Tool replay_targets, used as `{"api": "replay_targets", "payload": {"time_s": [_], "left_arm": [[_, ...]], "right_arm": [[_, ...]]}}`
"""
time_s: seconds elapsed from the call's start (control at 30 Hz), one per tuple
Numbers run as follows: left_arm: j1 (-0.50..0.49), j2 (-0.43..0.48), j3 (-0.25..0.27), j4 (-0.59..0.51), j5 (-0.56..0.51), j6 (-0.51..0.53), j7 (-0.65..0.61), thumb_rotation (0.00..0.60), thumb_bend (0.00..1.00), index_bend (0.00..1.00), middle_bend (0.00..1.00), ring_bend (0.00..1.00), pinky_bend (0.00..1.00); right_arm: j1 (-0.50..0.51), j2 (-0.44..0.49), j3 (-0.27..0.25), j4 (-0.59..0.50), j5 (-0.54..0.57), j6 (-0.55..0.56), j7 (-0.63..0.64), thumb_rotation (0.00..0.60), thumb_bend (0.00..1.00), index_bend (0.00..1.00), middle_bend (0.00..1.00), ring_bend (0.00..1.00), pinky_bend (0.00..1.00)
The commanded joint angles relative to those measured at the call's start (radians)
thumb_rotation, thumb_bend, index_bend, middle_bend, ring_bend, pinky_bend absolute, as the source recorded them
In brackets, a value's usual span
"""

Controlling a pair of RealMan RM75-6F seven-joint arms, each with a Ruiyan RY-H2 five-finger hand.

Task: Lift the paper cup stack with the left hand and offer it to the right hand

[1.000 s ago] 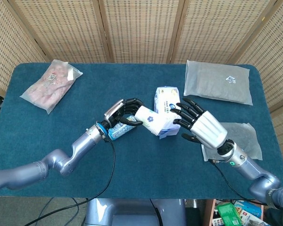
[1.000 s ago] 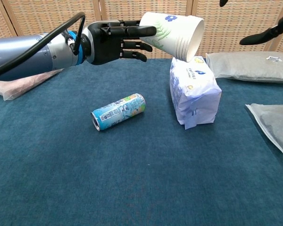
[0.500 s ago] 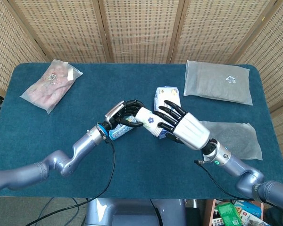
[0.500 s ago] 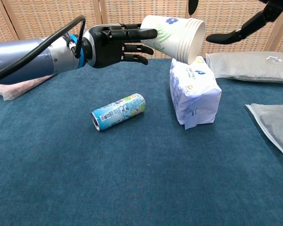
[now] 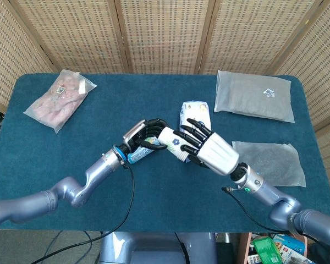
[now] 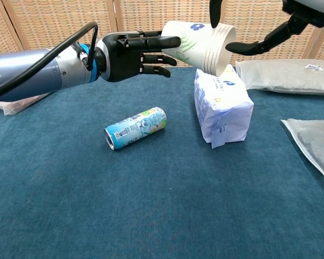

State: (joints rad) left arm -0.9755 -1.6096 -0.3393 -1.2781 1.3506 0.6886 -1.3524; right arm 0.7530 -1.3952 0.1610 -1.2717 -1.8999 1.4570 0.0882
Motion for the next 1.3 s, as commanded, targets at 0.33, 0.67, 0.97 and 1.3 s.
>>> {"api": "replay_targets", "payload": {"time_s": [0.33, 0.67, 0.97, 1.3], "left_arm": [[-0.003, -0.004, 0.002, 0.004, 0.000, -0.008, -0.002, 0.600, 0.18, 0.51, 0.49, 0.48, 0.51], [-0.004, -0.011, 0.001, 0.009, -0.002, -0.007, 0.002, 0.600, 0.18, 0.51, 0.49, 0.48, 0.51], [-0.004, -0.013, 0.003, 0.017, 0.000, -0.013, -0.005, 0.600, 0.18, 0.51, 0.49, 0.48, 0.51], [-0.006, -0.016, 0.005, 0.022, 0.005, -0.016, -0.012, 0.600, 0.18, 0.51, 0.49, 0.48, 0.51]], "right_arm": [[0.023, -0.031, 0.006, 0.000, 0.020, 0.002, -0.013, 0.600, 0.48, 0.51, 0.29, 0.22, 0.18], [0.046, -0.043, 0.010, -0.009, 0.038, -0.009, -0.031, 0.600, 0.50, 0.51, 0.30, 0.22, 0.18], [0.051, -0.045, -0.003, 0.007, 0.041, -0.005, -0.026, 0.600, 0.51, 0.58, 0.30, 0.22, 0.18], [0.055, -0.054, -0.012, 0.022, 0.040, 0.009, -0.020, 0.600, 0.53, 0.64, 0.31, 0.22, 0.18]]}}
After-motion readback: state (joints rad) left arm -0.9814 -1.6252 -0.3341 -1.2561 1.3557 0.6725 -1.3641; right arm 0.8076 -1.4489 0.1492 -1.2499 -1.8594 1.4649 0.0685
